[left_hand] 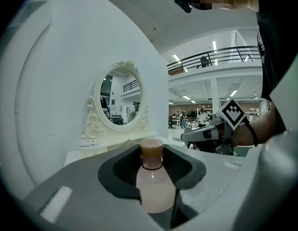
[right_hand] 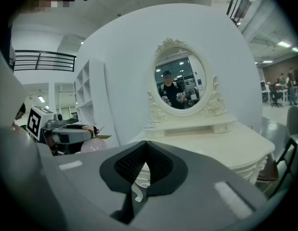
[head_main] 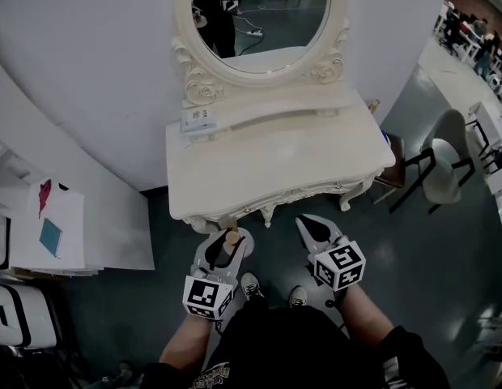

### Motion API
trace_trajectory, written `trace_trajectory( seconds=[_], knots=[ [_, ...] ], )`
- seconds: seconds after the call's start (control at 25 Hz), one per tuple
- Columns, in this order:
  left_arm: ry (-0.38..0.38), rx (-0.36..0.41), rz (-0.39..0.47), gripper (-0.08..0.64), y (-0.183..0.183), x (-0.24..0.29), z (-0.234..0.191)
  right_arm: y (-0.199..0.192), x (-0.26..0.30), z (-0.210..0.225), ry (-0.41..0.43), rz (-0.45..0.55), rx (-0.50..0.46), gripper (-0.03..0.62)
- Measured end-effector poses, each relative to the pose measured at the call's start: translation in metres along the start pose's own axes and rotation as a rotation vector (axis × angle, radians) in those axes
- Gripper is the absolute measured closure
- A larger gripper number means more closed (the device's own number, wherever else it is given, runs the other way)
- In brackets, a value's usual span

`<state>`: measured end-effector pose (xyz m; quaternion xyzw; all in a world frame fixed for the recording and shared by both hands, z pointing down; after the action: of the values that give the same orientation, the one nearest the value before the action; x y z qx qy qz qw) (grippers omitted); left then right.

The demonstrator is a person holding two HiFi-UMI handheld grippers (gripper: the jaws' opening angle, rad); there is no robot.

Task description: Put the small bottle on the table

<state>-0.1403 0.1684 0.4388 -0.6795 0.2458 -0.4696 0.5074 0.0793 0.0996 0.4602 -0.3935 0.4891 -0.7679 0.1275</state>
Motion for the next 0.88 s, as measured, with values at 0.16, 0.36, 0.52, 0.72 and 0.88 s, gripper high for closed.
trace_trajectory(
  seconds=[0.16,0.36,0.52,0.72,0.88],
  knots=[
    [-0.014,0.002,0.005,0.422,0.000,0.001,-0.017,0.005,0.014,-0.006,-0.014,0.001,0.006,0.565],
    [-0.031,0.004,0.009,0.422,-0.001,0.003,-0.039,0.010,0.032,-0.015,-0.029,-0.007,-0.002,0.565],
    [-0.052,0.012,0.007,0.422,-0.002,0.004,-0.055,0.015,0.044,-0.022,-0.051,0.000,0.007,0.565],
    [-0.082,0.025,0.015,0.422,-0.001,0.006,-0.075,0.024,0.058,-0.033,-0.075,0.011,0.015,0.565],
    [-0.099,0.033,0.019,0.422,-0.001,0.004,-0.088,0.028,0.067,-0.043,-0.089,0.017,0.019,0.565]
  ],
)
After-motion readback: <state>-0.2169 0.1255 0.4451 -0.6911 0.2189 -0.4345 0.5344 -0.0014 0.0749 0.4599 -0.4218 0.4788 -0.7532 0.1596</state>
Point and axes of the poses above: the fingertips, and each gripper's own axes: x forward along the fingers, z to its right, y out of its top, the point moved 7 cm from there along -x, backward along the fingers, and after that the axes turned 10 degrees about -z, right-handed, at the moved point
